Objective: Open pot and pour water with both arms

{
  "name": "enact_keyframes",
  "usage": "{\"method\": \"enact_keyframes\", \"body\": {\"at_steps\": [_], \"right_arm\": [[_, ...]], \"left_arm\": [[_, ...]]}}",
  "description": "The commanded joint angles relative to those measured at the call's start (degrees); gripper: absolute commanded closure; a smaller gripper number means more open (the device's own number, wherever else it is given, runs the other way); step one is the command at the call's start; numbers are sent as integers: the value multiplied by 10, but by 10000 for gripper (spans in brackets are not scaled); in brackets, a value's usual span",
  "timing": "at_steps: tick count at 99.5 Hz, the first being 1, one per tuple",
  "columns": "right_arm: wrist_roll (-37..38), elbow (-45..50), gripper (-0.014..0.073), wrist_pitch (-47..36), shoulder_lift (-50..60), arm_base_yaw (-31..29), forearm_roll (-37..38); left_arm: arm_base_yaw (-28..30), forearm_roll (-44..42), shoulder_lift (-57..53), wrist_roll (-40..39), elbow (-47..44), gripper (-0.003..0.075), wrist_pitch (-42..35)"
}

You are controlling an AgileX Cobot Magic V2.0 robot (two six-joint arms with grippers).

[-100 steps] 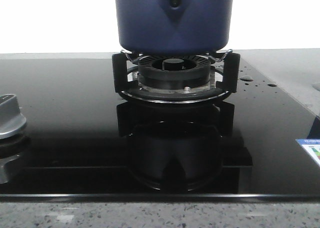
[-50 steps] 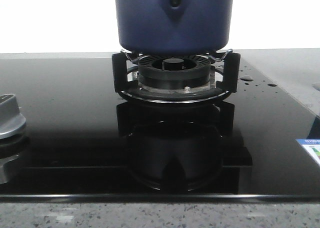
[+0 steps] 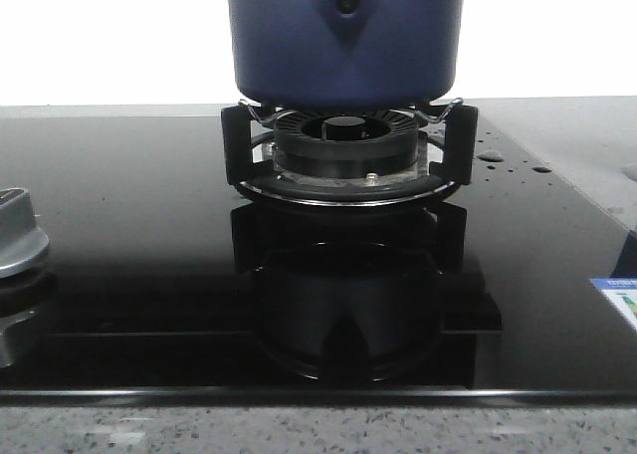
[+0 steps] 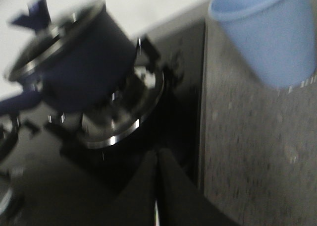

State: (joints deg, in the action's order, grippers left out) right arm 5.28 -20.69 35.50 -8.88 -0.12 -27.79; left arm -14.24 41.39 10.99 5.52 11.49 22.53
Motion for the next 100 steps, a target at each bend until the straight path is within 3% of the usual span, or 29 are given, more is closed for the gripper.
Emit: {"method": "enact_keyframes", "body": {"at_steps": [1, 22, 36, 49, 61, 82, 91, 100], "right_arm": [[-2, -57, 665, 50, -52, -4, -1], [-12, -152, 665, 213, -132, -4, -11], [-78, -190, 665, 234, -140, -4, -76], [-157, -200, 665, 243, -140, -4, -164], [-280, -200, 665, 236, -140, -4, -237], [-457, -200, 665, 148, -140, -4, -236], [-491, -200, 661, 97, -140, -4, -236], [-494, -200, 594, 54, -140, -4, -236]], "left_arm": [[0, 10, 63, 67, 67, 739, 60], [0, 185, 185, 295, 168, 738, 238], [0, 373, 257, 450, 215, 738, 342], [0, 493, 319, 532, 246, 738, 404], [0, 504, 376, 582, 285, 738, 436], [0, 500, 462, 738, 347, 729, 438], [0, 492, 489, 815, 371, 654, 433], [0, 491, 509, 860, 389, 511, 402]]}}
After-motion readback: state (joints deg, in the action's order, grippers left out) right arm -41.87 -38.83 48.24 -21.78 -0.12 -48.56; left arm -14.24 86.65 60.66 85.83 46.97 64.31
